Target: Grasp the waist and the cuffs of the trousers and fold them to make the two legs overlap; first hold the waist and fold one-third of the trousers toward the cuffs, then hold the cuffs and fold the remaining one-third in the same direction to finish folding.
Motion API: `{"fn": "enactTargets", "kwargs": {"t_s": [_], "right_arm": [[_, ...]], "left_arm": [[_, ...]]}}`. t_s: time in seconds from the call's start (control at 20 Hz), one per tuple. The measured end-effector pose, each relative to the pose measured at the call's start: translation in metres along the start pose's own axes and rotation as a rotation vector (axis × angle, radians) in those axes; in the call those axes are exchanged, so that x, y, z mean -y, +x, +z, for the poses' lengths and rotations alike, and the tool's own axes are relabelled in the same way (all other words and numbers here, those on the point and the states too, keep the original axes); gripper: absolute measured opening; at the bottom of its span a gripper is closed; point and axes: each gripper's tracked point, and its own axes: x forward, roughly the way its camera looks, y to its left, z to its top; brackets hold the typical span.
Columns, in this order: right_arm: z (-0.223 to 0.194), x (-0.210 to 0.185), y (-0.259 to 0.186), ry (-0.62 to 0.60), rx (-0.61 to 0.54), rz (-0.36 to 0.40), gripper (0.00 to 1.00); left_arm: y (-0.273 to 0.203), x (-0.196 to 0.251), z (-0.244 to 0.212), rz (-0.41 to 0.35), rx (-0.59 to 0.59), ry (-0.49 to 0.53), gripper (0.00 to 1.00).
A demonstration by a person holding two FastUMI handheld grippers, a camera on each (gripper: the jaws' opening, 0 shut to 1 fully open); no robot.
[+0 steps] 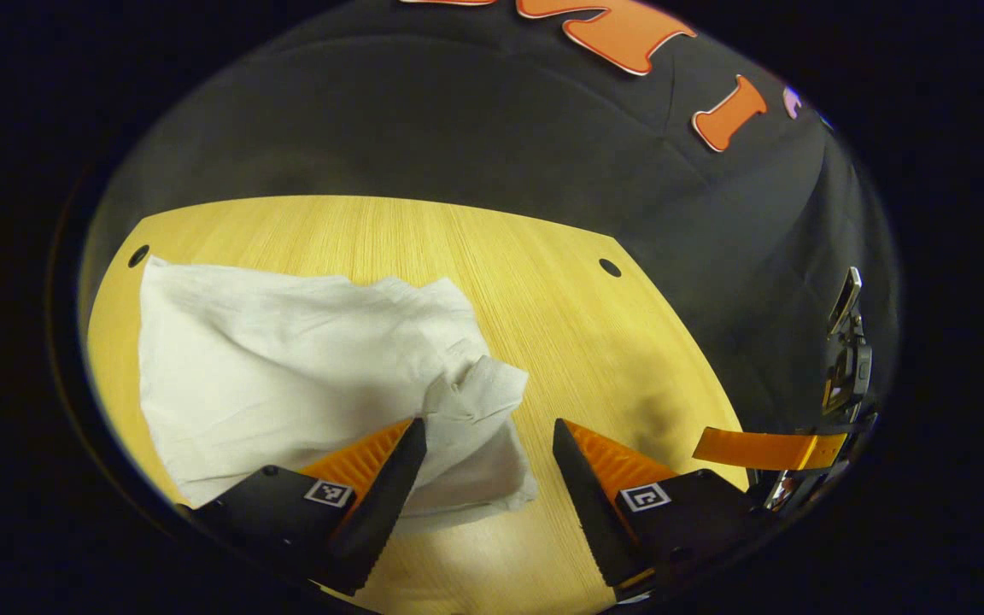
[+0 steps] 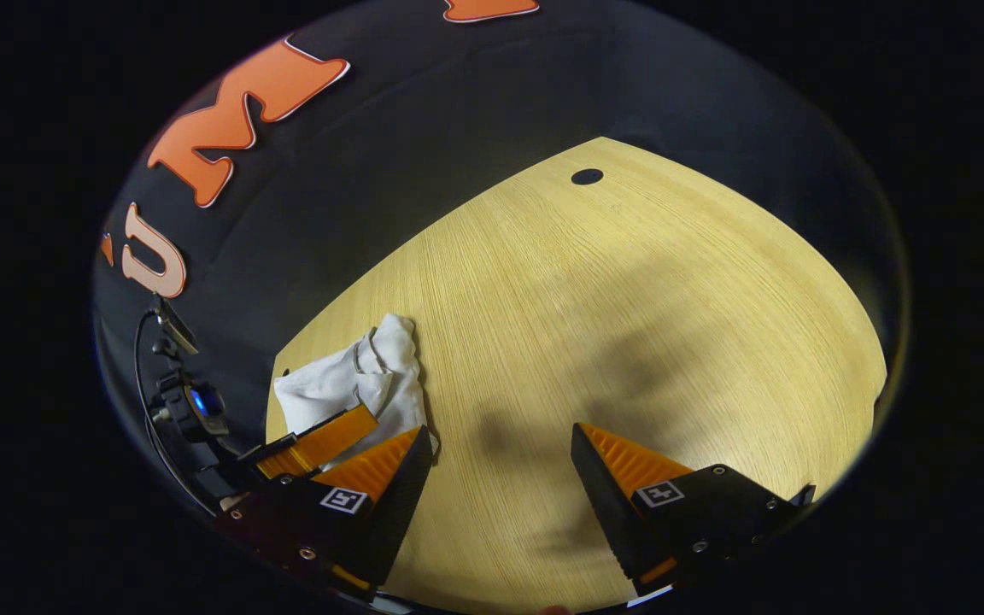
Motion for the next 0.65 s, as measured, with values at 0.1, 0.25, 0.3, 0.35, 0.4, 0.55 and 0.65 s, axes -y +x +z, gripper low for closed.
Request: {"fn": "enactTargets", "kwargs": {"t_s": [0.1,0.25,0.3,0.35,0.4,0.55,0.65], "right_arm": [[0.0,-0.001,-0.008,-0.034,0.02,-0.013,0.98],[0.002,-0.013,-0.023,-0.079,0.07,-0.02,0.98],[0.002,-0.018,-0.03,-0.093,0.092,-0.02,0.98],[0.002,-0.026,-0.039,-0.111,0.118,-0.02,0.98],[0.003,-0.033,-0.048,-0.135,0.15,-0.024,0.98],[0.007,-0.064,-0.081,-0.22,0.262,-0.019,0.98],[0.008,-0.091,-0.102,-0.285,0.335,0.01,0.98]], "left_arm": [[-0.009,-0.004,0.001,0.024,0.019,0.036,0.98],[-0.033,-0.011,0.008,0.033,0.072,0.045,0.99],[-0.046,-0.016,0.009,0.035,0.098,0.044,1.0],[-0.06,-0.021,0.013,0.04,0.133,0.042,0.99],[-0.077,-0.026,0.017,0.049,0.169,0.046,0.99],[-0.135,-0.047,0.03,0.096,0.282,0.064,0.99],[-0.17,-0.059,0.036,0.139,0.378,0.076,0.99]]}}
